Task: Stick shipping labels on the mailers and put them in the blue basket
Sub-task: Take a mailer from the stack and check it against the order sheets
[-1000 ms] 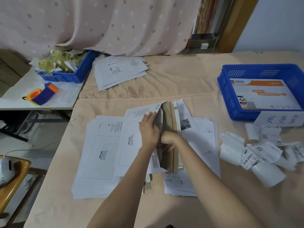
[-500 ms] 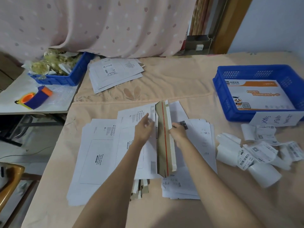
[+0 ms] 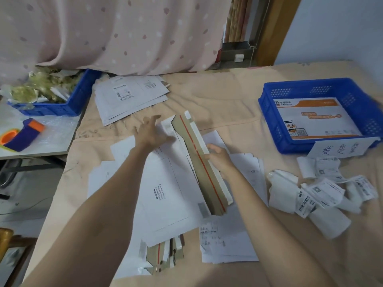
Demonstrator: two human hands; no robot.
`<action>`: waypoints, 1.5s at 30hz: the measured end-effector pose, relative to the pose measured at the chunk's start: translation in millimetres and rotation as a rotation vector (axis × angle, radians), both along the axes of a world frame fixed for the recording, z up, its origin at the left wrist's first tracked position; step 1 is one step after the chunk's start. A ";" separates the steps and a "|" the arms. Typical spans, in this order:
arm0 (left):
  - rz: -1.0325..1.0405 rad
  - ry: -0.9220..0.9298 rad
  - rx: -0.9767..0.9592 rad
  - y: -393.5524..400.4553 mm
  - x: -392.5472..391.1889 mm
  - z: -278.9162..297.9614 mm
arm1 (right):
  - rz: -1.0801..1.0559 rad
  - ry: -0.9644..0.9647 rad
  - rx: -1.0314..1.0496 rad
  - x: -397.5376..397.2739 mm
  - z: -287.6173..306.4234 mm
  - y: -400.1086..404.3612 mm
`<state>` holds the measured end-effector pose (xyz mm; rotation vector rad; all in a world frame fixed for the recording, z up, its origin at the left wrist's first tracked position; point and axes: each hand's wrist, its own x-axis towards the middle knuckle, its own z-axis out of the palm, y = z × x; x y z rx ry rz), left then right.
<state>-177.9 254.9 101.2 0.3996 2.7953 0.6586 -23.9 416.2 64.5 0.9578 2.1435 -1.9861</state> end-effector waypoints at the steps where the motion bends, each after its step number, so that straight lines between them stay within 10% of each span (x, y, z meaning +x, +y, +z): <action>1: 0.029 -0.002 0.017 -0.6 -1.9 0.4 | -0.009 -0.017 0.029 -0.9 -2.8 3.4; 11: 0.451 -0.404 0.538 -43.0 7.8 -10.3 | -0.285 -0.314 -0.016 29.2 -30.9 16.3; 22: 0.648 -0.651 0.871 -79.4 35.3 -24.9 | -0.450 -0.027 -0.433 23.5 -14.4 32.0; 40: 0.283 -0.294 -0.318 -55.0 62.7 -77.8 | -0.351 -0.460 0.700 34.7 -68.0 41.6; 45: 0.058 0.087 -0.182 -30.8 57.5 -81.8 | -0.017 -0.129 0.881 7.9 -54.0 23.4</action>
